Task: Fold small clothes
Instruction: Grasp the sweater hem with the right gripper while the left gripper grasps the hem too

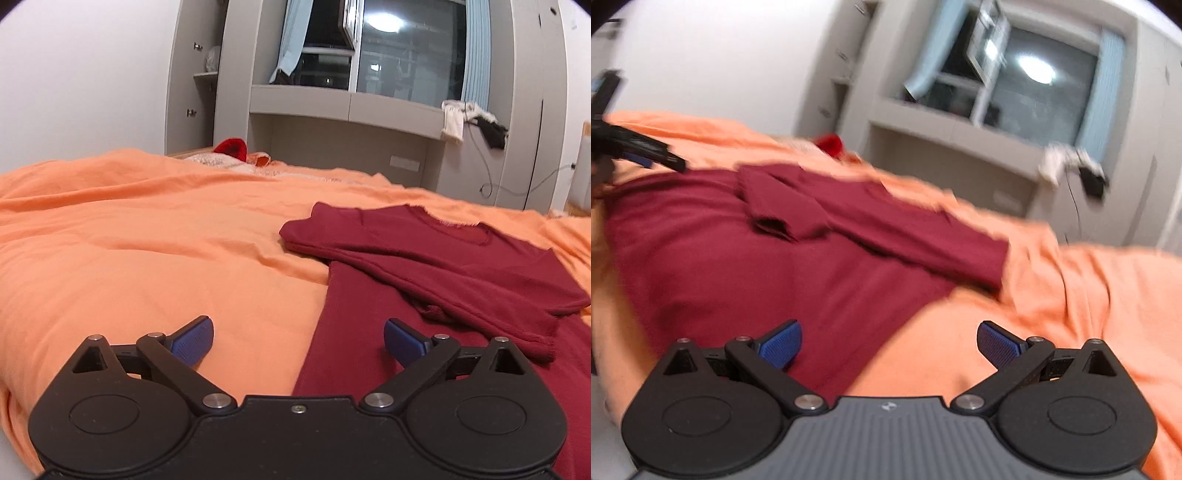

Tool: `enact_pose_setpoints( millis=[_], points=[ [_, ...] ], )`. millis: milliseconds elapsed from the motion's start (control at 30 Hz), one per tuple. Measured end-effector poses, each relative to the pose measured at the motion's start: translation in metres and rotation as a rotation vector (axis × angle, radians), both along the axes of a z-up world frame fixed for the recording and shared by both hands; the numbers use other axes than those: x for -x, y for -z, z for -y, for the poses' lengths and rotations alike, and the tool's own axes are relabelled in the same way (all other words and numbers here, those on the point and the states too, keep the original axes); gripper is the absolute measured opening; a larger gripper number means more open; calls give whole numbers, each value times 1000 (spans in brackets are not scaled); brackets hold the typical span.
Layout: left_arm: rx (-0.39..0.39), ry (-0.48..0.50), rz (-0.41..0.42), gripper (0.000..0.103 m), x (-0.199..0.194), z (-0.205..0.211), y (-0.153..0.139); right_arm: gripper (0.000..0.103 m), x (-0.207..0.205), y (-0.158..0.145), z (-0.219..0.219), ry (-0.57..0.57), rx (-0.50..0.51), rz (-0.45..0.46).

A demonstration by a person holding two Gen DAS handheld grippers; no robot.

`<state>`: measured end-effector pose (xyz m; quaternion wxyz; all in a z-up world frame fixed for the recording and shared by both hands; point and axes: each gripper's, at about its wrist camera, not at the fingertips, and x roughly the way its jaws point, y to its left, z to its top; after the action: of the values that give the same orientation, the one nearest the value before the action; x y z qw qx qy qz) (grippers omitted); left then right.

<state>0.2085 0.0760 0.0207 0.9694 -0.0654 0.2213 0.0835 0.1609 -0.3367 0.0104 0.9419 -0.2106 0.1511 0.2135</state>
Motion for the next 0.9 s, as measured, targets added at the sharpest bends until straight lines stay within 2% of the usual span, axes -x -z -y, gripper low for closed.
enact_pose_setpoints(
  millis=[67, 333, 400, 533, 600, 700, 767, 833, 900],
  points=[
    [12, 0, 28, 102, 12, 1, -2, 103, 15, 5, -11, -61, 48, 26],
    [9, 33, 69, 102, 33, 16, -5, 103, 57, 54, -68, -294, 397, 111],
    [3, 45, 67, 102, 36, 20, -4, 103, 60, 68, -79, -285, 479, 132],
    [-21, 75, 64, 102, 38, 27, -2, 103, 61, 90, -88, -199, 656, 296],
    [-30, 89, 65, 102, 40, 30, -1, 103, 59, 91, -88, -171, 681, 354],
    [-35, 104, 69, 102, 40, 34, -1, 102, 59, 90, -88, -172, 677, 357],
    [-28, 115, 79, 102, 39, 34, -2, 97, 65, 93, -89, -192, 696, 380],
    [-12, 135, 97, 102, 41, 36, -4, 85, 71, 95, -90, -226, 707, 407],
    [-7, 160, 122, 102, 44, 39, -6, 78, 78, 97, -90, -252, 703, 458]
  ],
)
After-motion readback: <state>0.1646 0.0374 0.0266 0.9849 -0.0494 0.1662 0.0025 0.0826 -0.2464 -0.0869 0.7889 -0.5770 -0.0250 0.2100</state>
